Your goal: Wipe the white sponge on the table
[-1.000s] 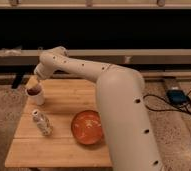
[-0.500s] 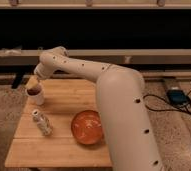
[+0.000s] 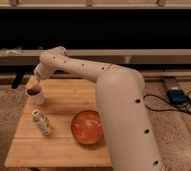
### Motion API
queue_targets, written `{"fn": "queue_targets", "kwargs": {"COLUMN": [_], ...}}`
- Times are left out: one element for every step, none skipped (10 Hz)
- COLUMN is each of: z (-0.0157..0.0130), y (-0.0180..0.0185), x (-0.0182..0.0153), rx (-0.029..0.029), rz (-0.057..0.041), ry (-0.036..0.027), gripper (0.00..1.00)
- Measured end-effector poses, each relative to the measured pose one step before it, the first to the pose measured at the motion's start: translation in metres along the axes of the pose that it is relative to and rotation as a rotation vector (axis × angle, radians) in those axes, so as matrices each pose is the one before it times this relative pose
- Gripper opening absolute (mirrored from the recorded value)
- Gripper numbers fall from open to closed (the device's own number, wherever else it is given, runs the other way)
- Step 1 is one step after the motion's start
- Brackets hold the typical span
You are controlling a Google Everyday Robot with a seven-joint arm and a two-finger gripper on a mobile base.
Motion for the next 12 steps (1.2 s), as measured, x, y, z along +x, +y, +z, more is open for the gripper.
{"fn": "queue_targets", "kwargs": {"z": [-0.00037, 0.00023, -0.00238, -0.00634, -0.00707, -0.00885, -0.01300, -0.01146, -0.00799, -0.00800, -0.00744, -0.00579], "y": [-0.00209, -0.00414, -0.00448, -0.00883, -0.00760, -0.00702, -0.00947, -0.01252, -0.00857, -0.00831, -0.00890, -0.01061], "x": [0.00096, 0.00399, 0.00760, 0.01011, 0.01306, 0.01600, 0.02631, 0.02409, 0.01903, 0.02191, 0.02228, 0.01777], "rx": [0.00432, 0.01671, 0.01093, 0.01729, 0.01616, 0.01842, 0.02966, 0.03022, 0.02401, 0.02482, 0.02292, 0.02200], "rz": [0.00388, 0.01550, 0.02470, 0.02013, 0.02319, 0.02634, 0.03949, 0.03894, 0.02843, 0.03280, 0.03430, 0.02841], "ry": [0.00975, 0.03125, 0.03200, 0.01663, 0.01965, 0.02141, 0.03444, 0.02930, 0.02482, 0.03100, 0.03173, 0.02454], "gripper": [0.80, 0.80, 0.80, 0.80, 0.80, 0.80, 0.80, 0.80, 0.80, 0.80, 0.80, 0.80]}}
